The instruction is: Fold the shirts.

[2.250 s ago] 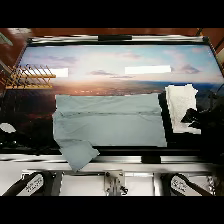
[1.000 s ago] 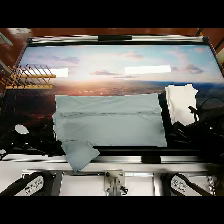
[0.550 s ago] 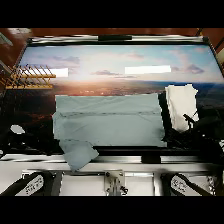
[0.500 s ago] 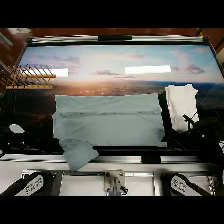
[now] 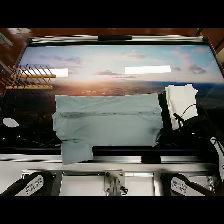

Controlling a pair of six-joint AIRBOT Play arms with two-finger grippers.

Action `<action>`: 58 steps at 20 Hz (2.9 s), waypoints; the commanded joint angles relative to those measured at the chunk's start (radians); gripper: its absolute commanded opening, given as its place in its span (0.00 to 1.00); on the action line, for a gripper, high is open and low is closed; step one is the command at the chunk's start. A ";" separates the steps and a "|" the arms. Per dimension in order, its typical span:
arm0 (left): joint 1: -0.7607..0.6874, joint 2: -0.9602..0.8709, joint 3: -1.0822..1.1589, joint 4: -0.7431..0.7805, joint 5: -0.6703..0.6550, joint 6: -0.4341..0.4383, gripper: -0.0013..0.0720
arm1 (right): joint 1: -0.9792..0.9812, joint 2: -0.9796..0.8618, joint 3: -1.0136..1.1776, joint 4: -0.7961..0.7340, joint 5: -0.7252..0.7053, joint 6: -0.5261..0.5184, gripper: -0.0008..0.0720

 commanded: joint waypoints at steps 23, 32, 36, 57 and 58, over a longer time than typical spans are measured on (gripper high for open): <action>-0.033 -0.594 0.719 -0.153 0.183 -0.080 0.06 | 0.204 -0.417 0.714 -0.021 0.254 0.151 0.12; -0.023 -0.593 0.749 -0.153 0.099 -0.072 0.56 | 0.134 -0.395 0.715 -0.009 0.184 0.125 0.93; -0.031 -0.592 0.748 -0.153 0.058 -0.068 0.55 | 0.144 -0.468 0.715 0.114 0.209 0.124 0.93; -0.449 -0.458 0.688 -0.237 0.298 -0.062 0.06 | 0.166 -0.077 0.715 0.135 -0.097 0.080 0.09; -0.514 -0.466 0.671 -0.239 0.370 -0.100 0.06 | 0.166 -0.048 0.715 0.135 -0.115 0.106 0.09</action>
